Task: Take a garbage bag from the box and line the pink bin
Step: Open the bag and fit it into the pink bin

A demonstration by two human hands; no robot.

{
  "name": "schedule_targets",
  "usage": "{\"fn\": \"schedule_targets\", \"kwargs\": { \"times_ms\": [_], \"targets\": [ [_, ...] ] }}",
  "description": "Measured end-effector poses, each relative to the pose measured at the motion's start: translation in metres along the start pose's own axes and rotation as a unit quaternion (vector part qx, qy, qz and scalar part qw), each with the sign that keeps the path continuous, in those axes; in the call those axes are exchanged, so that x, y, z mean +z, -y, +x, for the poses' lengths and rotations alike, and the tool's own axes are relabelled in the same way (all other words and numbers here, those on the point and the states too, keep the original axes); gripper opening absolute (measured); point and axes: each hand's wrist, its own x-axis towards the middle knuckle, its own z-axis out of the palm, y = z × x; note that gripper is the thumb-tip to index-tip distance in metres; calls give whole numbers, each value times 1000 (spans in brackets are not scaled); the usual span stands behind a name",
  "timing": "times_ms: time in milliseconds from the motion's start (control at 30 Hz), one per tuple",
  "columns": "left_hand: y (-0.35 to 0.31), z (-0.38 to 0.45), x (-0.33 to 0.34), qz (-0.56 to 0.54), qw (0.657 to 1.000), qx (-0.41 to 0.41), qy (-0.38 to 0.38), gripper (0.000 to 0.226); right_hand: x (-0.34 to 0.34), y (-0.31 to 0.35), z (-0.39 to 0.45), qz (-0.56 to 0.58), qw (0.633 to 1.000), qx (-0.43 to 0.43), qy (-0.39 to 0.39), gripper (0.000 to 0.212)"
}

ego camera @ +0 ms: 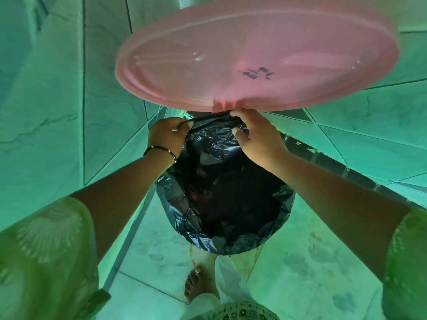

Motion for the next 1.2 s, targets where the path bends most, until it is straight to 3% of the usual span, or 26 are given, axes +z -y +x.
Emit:
{"fn": "schedule_targets", "kwargs": {
  "times_ms": [100, 233, 333, 400, 533, 633, 700, 767, 833, 867, 933, 1000, 1100, 1133, 1200],
  "targets": [
    [0, 13, 0, -43, 990, -117, 63, 29, 2, -2, 8, 88, 995, 6, -44, 23],
    [19, 33, 0, 48, 964, -189, 181, 41, 11, -9, 3, 61, 996, -9, -67, 21],
    [28, 32, 0, 34, 937, -269, 221, 42, 17, -16, -8, 52, 992, -11, -114, 23],
    [36, 30, 3, 38, 934, -280, 219, 43, 19, -24, -15, 37, 990, 23, -134, 23],
    [50, 19, 2, -31, 945, -282, 164, 29, 9, -40, -14, -36, 993, 115, -14, 45],
    [44, 3, -6, -148, 927, -317, 136, 34, -14, -26, -2, 52, 973, 212, 75, 71],
    [42, -6, -8, -263, 900, -328, 114, 44, -24, -28, 1, 98, 945, 302, 84, 75],
    [42, -16, -10, -323, 895, -307, 13, 41, -24, -37, -3, 121, 938, 324, 29, 67],
    [40, -37, -9, -291, 921, -245, -83, 35, -20, -44, -18, 139, 942, 302, -49, 57],
    [38, -52, -5, -255, 940, -208, -92, 35, -18, -48, -28, 148, 940, 298, -79, 54],
    [41, -83, 6, -174, 974, -136, -43, 50, -9, -50, -55, 166, 921, 331, -119, 54],
    [44, -94, 11, -215, 961, -172, -22, 59, 5, -50, -81, 206, 884, 391, -149, 63],
    [57, -82, 7, -290, 933, -211, 17, 51, 22, -50, -107, 297, 796, 495, -185, 73],
    [57, -79, 3, -301, 931, -208, 18, 52, 23, -50, -111, 308, 782, 502, -206, 69],
    [57, -77, -6, -272, 950, -155, -12, 62, 17, -43, -119, 306, 789, 462, -263, 52]
  ]
}}
